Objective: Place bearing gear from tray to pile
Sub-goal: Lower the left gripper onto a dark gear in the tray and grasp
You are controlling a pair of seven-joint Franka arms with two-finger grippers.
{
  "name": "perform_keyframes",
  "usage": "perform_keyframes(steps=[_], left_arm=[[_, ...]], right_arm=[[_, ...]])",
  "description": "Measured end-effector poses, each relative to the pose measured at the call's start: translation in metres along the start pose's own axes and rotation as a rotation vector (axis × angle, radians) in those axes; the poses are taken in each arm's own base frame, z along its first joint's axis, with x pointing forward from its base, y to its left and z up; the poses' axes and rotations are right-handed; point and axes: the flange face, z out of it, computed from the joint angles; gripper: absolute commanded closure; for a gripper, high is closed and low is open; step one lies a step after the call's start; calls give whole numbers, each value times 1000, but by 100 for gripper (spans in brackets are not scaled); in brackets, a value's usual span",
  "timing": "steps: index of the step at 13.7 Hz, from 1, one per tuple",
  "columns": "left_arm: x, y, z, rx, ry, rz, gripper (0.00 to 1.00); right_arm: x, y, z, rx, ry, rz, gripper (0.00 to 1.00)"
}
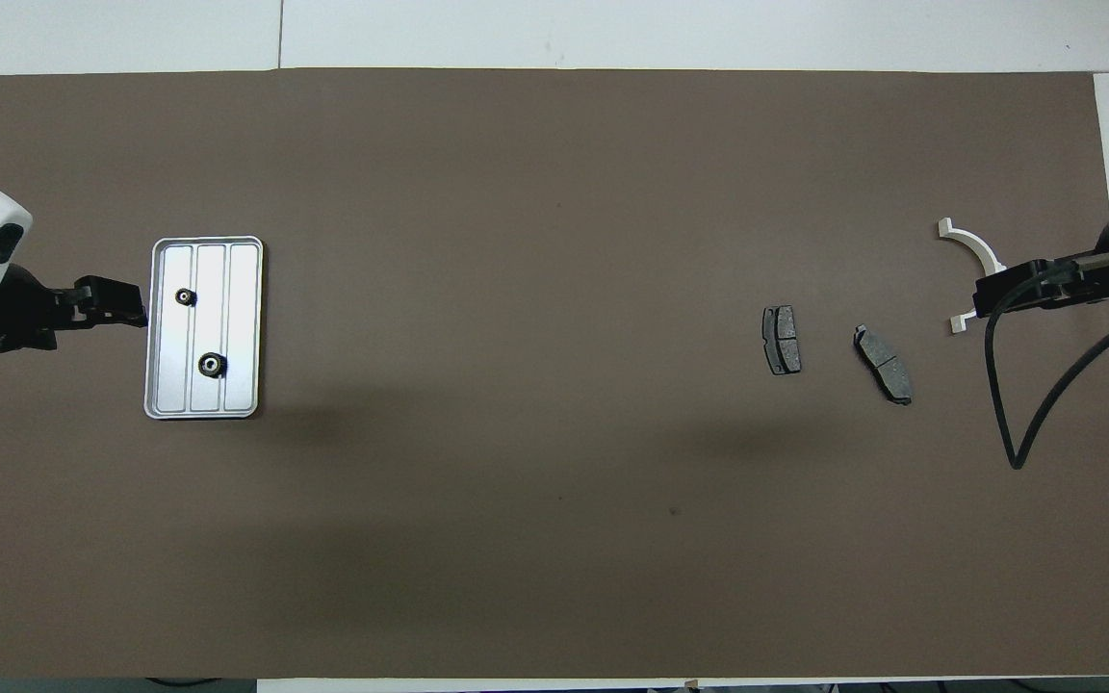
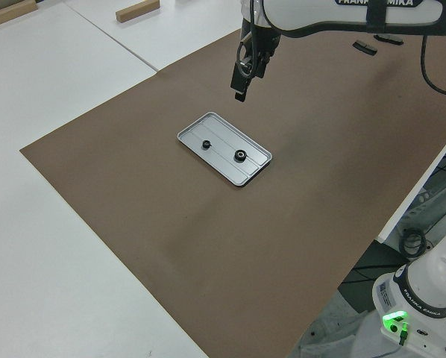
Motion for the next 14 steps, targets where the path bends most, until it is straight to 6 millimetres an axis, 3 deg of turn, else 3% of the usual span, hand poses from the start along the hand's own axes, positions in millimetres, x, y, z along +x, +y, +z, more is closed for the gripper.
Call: perform_keyframes(steps=[4, 12, 14], left_arm=[[3, -2, 92, 2, 6, -16, 12], [0, -7, 180, 17, -39, -55, 20], [-3, -7, 192, 20, -53, -54, 20]], right_arm=[[0, 1, 0, 0, 0, 2, 0], [0, 6, 4, 1, -3, 9, 0], [-1, 9, 5, 1, -5, 14, 0]])
